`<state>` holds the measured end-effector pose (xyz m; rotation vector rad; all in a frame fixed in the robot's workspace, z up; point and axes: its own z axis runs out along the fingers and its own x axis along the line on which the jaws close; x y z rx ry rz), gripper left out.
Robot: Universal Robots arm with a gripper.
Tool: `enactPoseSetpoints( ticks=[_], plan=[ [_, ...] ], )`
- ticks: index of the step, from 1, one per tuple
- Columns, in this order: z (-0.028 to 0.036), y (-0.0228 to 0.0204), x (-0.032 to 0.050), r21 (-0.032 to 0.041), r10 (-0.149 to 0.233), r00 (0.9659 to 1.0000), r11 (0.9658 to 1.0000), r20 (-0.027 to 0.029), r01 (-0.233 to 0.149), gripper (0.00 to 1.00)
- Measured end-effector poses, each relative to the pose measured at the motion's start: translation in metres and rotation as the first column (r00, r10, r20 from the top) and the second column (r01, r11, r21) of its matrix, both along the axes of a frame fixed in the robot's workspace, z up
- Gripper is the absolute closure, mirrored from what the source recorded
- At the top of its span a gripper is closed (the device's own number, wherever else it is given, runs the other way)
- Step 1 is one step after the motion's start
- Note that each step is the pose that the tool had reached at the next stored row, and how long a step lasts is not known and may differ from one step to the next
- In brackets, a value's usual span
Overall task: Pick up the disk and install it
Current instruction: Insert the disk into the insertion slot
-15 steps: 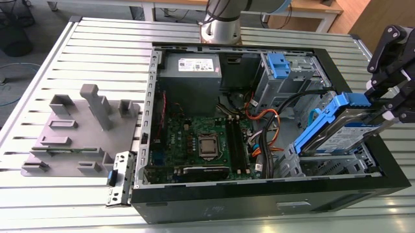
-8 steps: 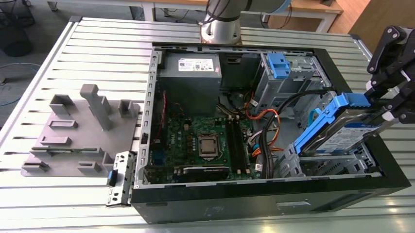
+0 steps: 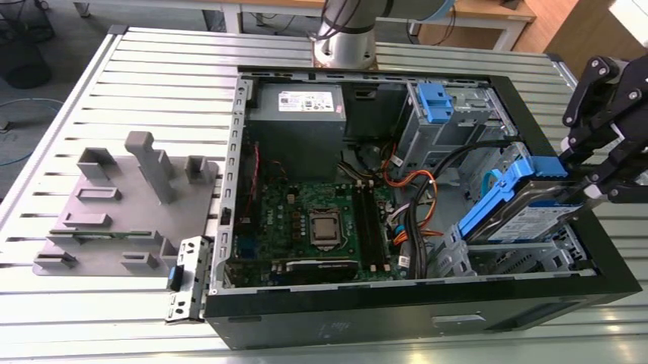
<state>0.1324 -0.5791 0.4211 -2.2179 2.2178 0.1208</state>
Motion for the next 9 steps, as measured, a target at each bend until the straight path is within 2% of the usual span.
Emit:
enactPoseSetpoints(
  ticks=[9],
  plan=[
    [-0.0164,0.0,-0.0002,-0.0001,0.0,1.0,1.0,0.0,0.0,0.65]
  ],
)
